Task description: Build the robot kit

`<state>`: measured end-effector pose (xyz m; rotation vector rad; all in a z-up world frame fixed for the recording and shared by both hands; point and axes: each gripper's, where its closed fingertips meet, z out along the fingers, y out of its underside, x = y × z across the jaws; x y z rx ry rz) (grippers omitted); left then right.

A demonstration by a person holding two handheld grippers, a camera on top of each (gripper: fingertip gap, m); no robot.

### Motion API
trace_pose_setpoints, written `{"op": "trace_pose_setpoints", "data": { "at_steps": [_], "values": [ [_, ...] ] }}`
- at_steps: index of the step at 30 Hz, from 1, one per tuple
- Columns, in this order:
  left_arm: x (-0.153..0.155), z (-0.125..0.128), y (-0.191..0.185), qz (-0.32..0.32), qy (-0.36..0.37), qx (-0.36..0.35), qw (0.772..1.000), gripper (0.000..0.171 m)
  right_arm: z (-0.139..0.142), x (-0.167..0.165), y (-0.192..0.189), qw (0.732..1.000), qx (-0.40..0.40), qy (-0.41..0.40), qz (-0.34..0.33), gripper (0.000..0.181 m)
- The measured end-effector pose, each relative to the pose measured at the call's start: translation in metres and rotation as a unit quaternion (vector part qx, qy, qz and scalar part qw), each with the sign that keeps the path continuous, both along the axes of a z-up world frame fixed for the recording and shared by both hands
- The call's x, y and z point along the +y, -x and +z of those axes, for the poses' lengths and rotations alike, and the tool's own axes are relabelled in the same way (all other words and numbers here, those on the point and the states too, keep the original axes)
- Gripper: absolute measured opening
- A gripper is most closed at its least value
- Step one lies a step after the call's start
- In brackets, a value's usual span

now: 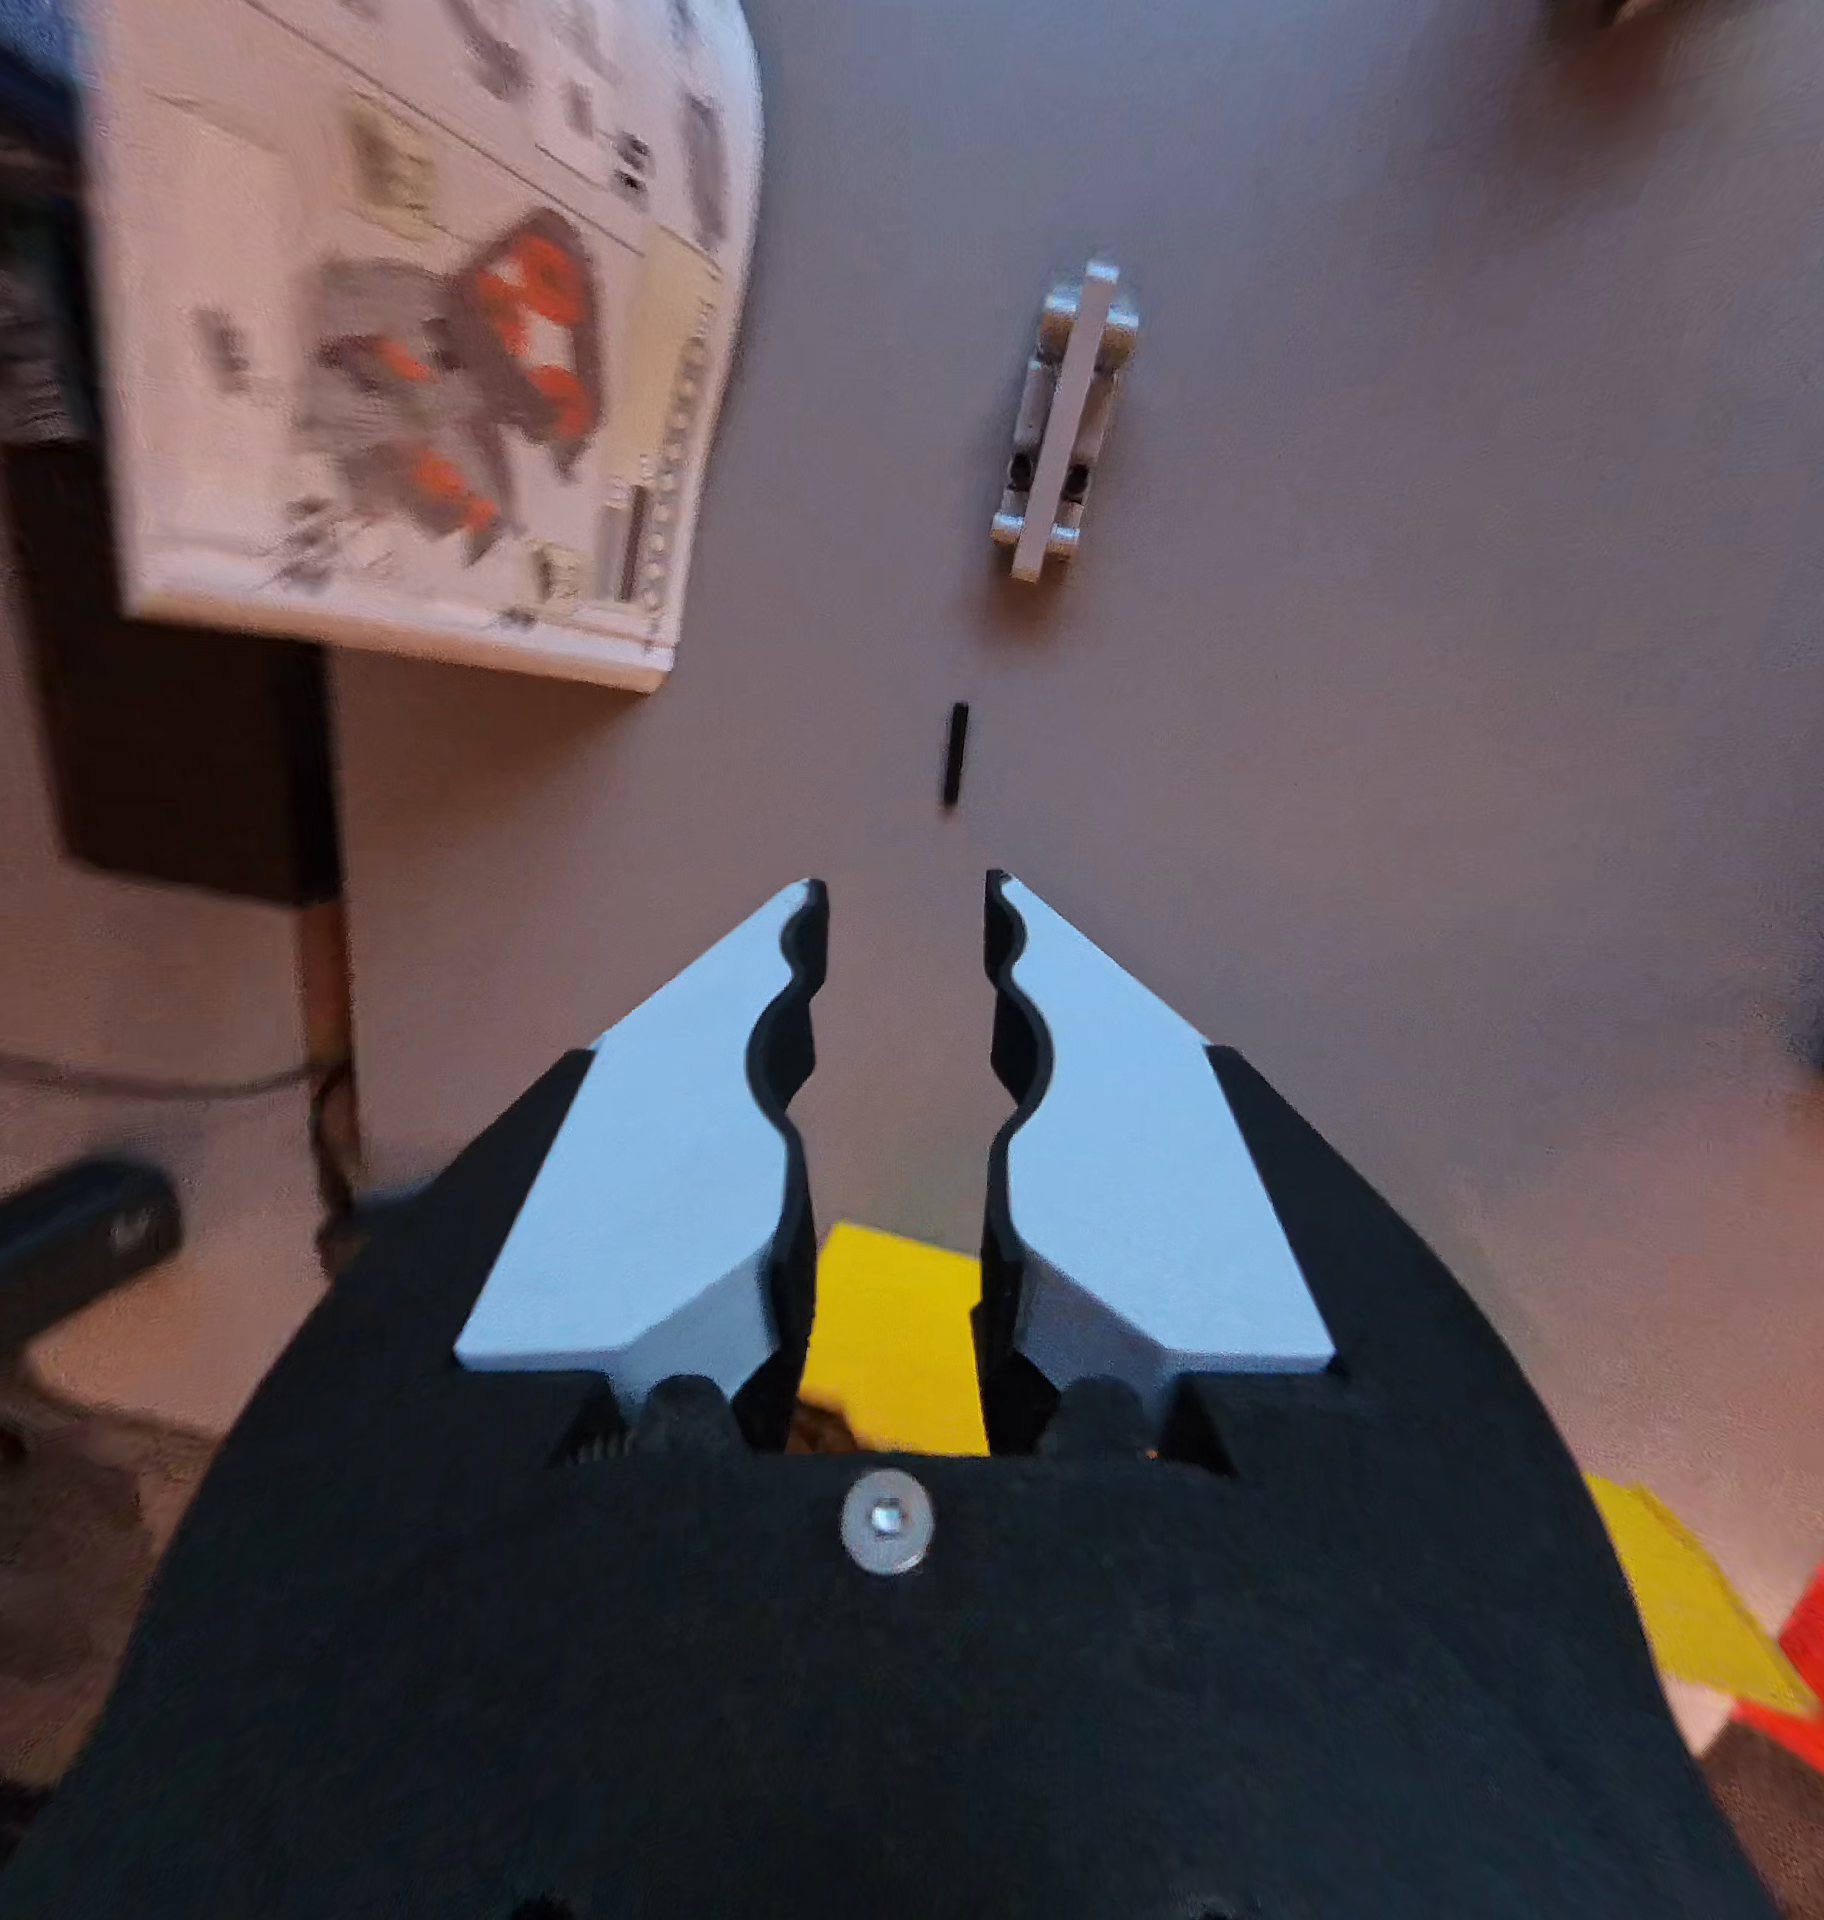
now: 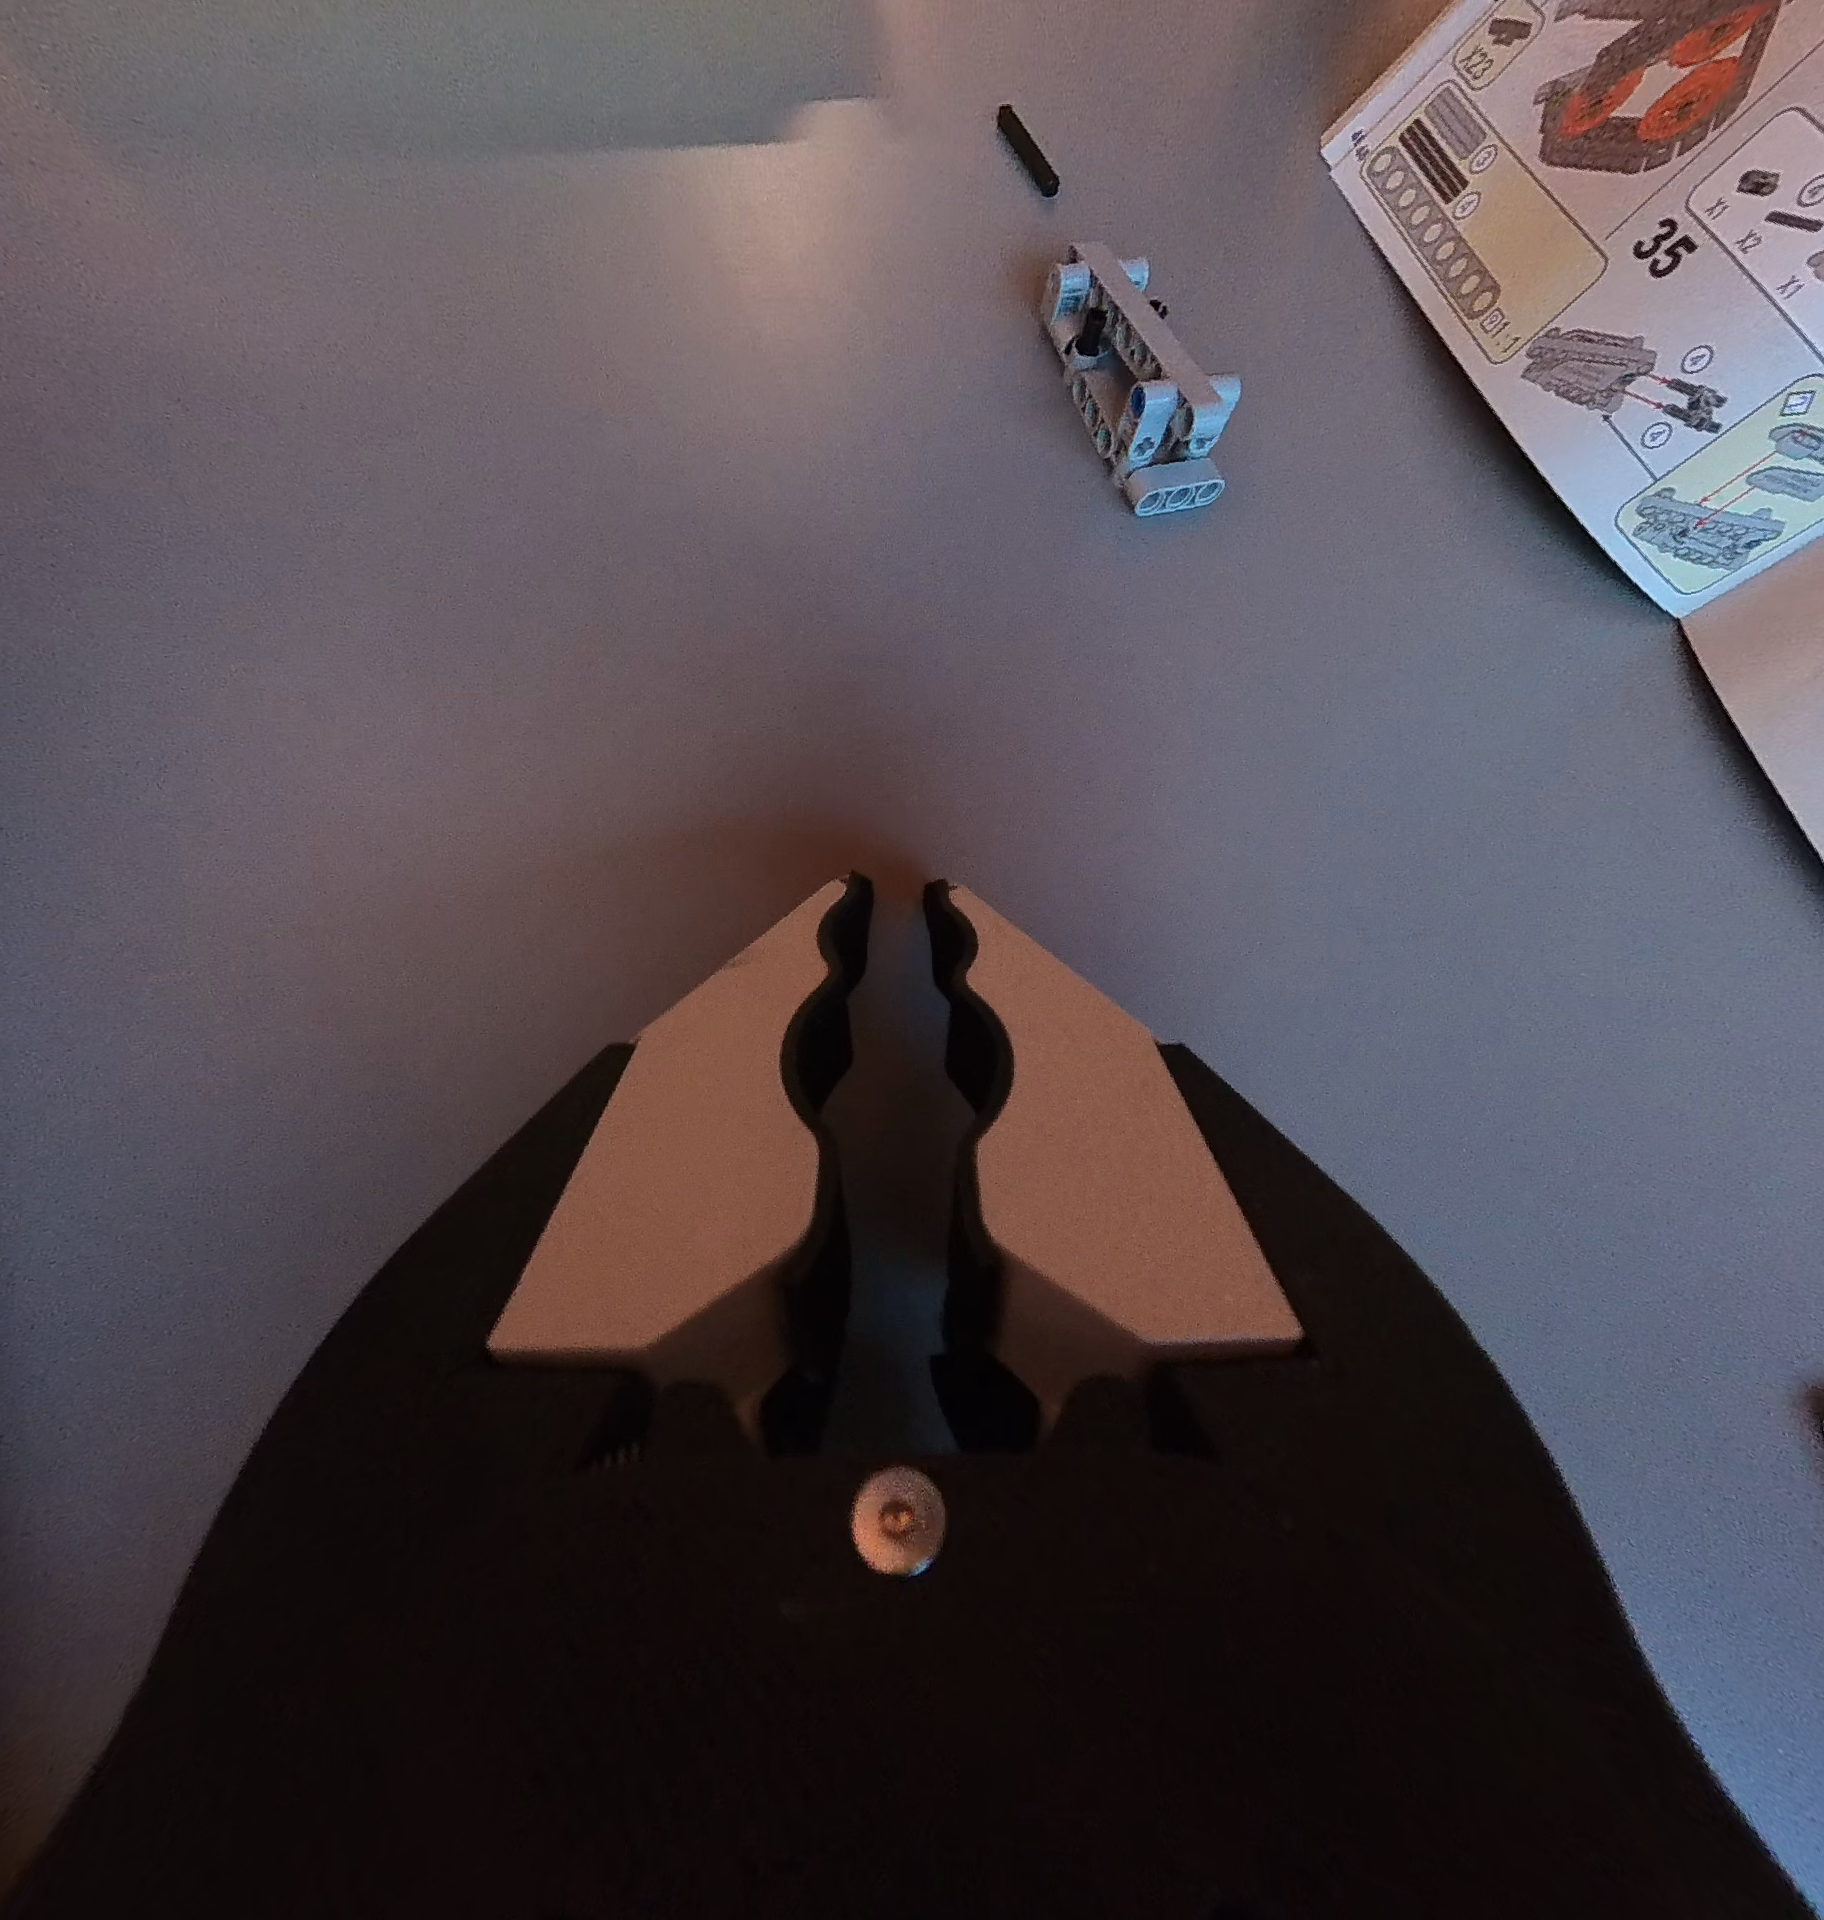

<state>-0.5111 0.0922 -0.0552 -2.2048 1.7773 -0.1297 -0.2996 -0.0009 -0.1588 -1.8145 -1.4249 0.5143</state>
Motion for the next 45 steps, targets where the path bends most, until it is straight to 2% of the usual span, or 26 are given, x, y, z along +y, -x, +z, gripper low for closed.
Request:
{"op": "trace_pose_setpoints", "data": {
  "at_steps": [3,6,8,11,13,15,19,26,31,34,40,42,45],
  "values": [
    [-0.024,0.052,0.052,0.052,-0.054,-0.013,0.997,0.026,0.0,-0.001,0.0,1.0,-0.001,-0.002,0.002,0.012],
    [-0.063,0.067,0.126,0.122,-0.079,0.012,0.989,0.025,0.0,-0.001,0.0,1.0,0.0,0.0,0.002,0.012],
    [-0.094,0.057,0.17,0.171,-0.063,0.02,0.983,0.023,0.0,-0.001,0.0,1.0,-0.001,-0.004,0.0,0.013],
    [-0.139,0.021,0.221,0.229,-0.014,0.047,0.972,0.024,0.0,0.001,0.0,1.0,-0.001,-0.005,-0.006,0.014],
    [-0.157,-0.005,0.239,0.247,0.005,0.058,0.967,0.02,0.0,0.001,0.0,1.0,0.0,-0.003,-0.008,0.014],
    [-0.162,-0.027,0.248,0.26,0.015,0.058,0.964,0.019,0.0,0.002,0.0,1.0,0.0,-0.003,-0.012,0.014],
    [-0.154,-0.056,0.244,0.269,0.047,0.029,0.962,0.02,0.0,0.005,0.0,1.0,-0.001,-0.005,-0.022,0.015],
    [-0.103,-0.078,0.26,0.305,0.014,0.039,0.951,0.014,0.001,0.007,0.0,0.999,-0.003,-0.019,-0.031,0.015],
    [-0.08,-0.086,0.246,0.249,-0.001,0.032,0.968,0.019,0.0,0.009,0.0,0.999,0.005,0.012,-0.037,0.015],
    [-0.074,-0.092,0.238,0.242,0.028,0.016,0.97,0.028,-0.001,0.009,0.0,0.999,0.008,0.019,-0.037,0.015],
    [-0.062,-0.088,0.223,0.231,0.034,-0.021,0.972,0.025,-0.001,0.01,0.001,0.999,0.007,0.017,-0.036,0.015],
    [-0.057,-0.087,0.227,0.238,0.027,-0.016,0.971,0.024,0.0,0.01,0.001,0.999,0.007,0.015,-0.035,0.015],
    [-0.043,-0.087,0.248,0.286,0.004,0.005,0.958,0.024,0.0,0.011,0.002,0.999,0.006,0.013,-0.035,0.015]
  ]
}}
